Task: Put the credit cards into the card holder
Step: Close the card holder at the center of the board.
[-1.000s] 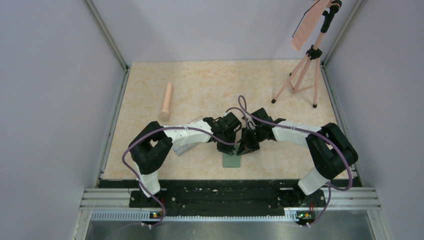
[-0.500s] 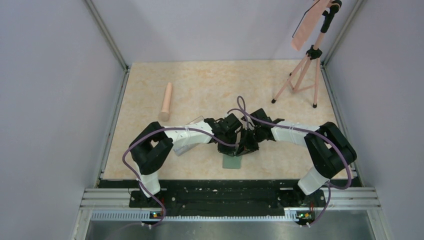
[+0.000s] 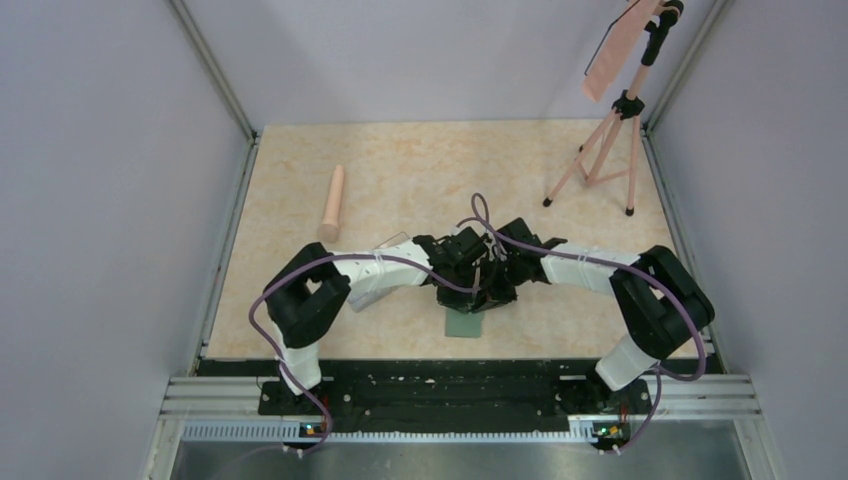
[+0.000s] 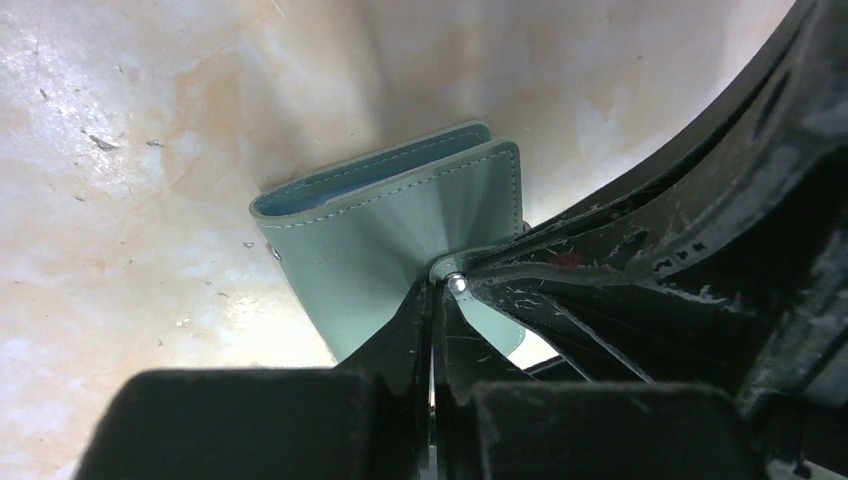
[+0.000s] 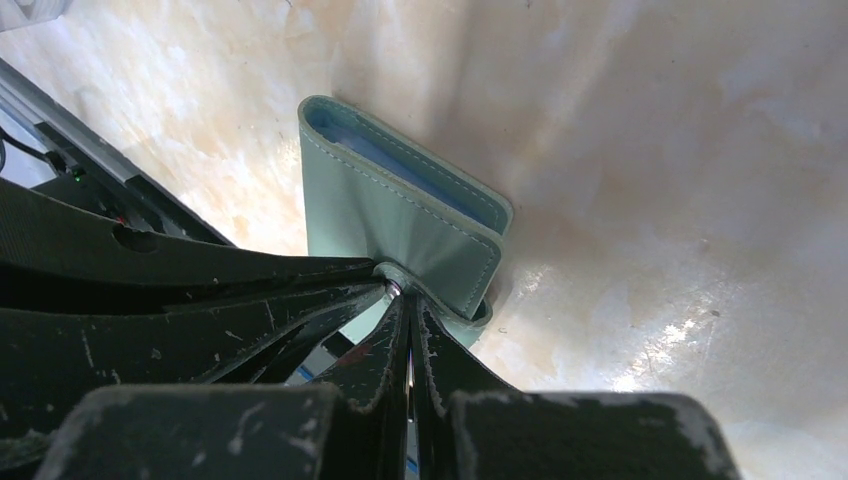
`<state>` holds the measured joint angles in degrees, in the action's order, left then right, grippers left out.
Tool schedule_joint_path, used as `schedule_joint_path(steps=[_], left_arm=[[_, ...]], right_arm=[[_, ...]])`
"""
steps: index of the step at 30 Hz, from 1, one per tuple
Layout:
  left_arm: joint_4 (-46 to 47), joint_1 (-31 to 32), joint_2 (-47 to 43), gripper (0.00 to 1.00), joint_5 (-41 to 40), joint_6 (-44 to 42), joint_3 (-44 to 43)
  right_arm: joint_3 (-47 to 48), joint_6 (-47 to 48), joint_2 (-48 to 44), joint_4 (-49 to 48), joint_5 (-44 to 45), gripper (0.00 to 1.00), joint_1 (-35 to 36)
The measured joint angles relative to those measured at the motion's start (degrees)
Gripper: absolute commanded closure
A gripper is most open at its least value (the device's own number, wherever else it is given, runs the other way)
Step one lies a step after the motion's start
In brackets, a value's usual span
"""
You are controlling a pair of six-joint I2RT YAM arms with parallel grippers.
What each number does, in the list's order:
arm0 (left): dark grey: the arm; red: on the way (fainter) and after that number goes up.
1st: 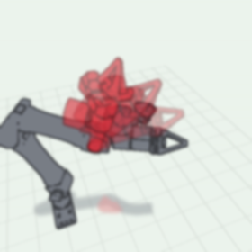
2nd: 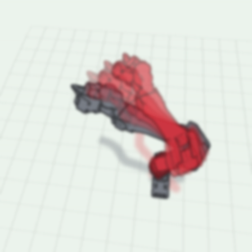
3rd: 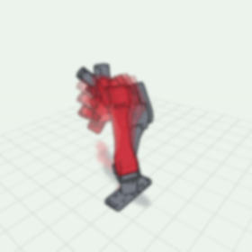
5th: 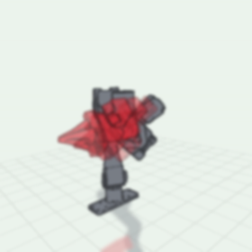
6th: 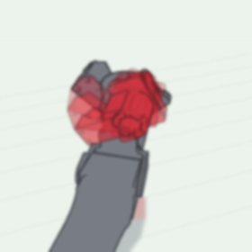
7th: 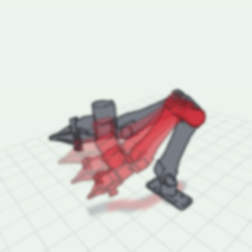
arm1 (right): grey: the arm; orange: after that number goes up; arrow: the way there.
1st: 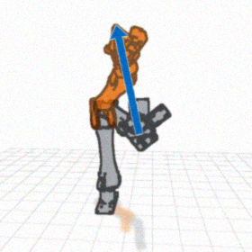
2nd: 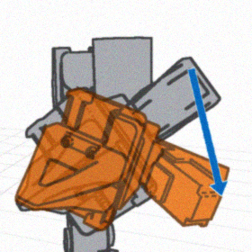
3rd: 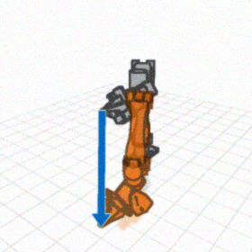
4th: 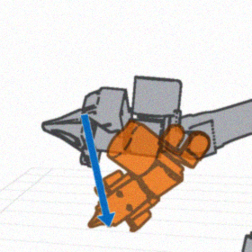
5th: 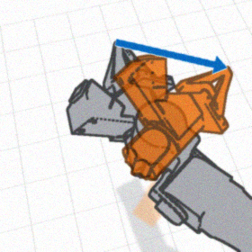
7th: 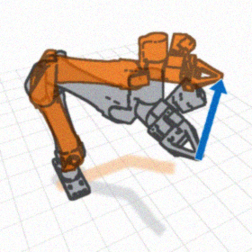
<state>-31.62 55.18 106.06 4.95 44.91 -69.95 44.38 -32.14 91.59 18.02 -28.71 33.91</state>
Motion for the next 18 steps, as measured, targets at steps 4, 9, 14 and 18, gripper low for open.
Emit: schedule_joint_path(steps=[4,9,14,18], left_arm=[[-1.6,0.7,0.8,1.0,-1.4,0.2,-1.3],[-2.6,1.7,1.1,1.0,-3.5,0.5,-2.0],[-4.2,2.5,1.7,1.0,-5.3,0.4,-3.4],[-5.7,3.2,2.0,1.0,-6.7,-0.2,-4.8]], right_arm=[[-0.2,-0.3,0.3,0.1,0.5,1.0,0.1],[-1.3,-1.6,0.2,-0.6,0.7,1.0,0.1],[-1.6,-1.9,0.0,-1.0,0.7,1.0,0.1],[-1.0,-1.6,-1.0,-0.6,1.0,1.0,0.2]])
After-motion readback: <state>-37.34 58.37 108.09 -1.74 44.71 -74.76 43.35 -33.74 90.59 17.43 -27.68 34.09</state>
